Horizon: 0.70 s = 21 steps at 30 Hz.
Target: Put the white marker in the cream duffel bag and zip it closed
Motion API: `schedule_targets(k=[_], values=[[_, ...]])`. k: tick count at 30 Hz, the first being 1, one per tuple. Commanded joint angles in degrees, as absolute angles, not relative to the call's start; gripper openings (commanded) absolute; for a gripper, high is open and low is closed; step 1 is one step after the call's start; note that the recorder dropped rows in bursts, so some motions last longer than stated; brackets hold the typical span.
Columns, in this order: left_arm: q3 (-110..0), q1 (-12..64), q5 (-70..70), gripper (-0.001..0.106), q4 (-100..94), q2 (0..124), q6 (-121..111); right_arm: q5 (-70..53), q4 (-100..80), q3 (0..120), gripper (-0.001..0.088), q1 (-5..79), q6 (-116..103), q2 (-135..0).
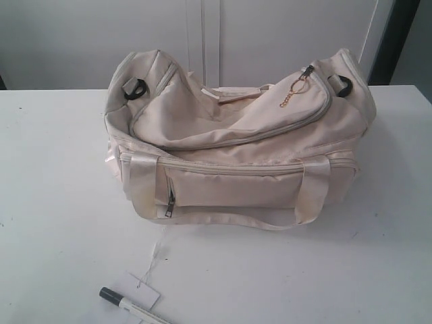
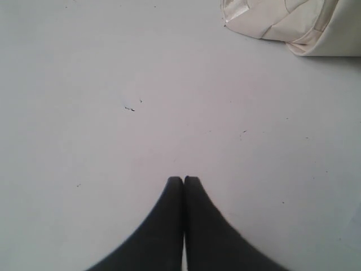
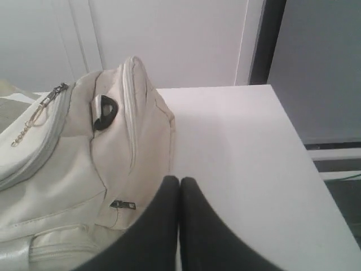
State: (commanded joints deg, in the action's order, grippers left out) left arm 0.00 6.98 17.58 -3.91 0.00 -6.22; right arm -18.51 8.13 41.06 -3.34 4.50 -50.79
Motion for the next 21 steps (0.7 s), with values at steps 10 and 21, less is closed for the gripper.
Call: schedule_targets(k=[10, 21], values=[[0.0, 7.0, 17.6, 0.0, -3.9, 0.0, -6.2, -24.2, 8.9, 53.5, 0.0, -3.3, 5.0, -64.8], [0.0, 7.0, 17.6, 0.0, -3.9, 0.0, -6.2, -33.3, 24.5, 63.3, 0.0, -3.3, 19.7, -76.2]])
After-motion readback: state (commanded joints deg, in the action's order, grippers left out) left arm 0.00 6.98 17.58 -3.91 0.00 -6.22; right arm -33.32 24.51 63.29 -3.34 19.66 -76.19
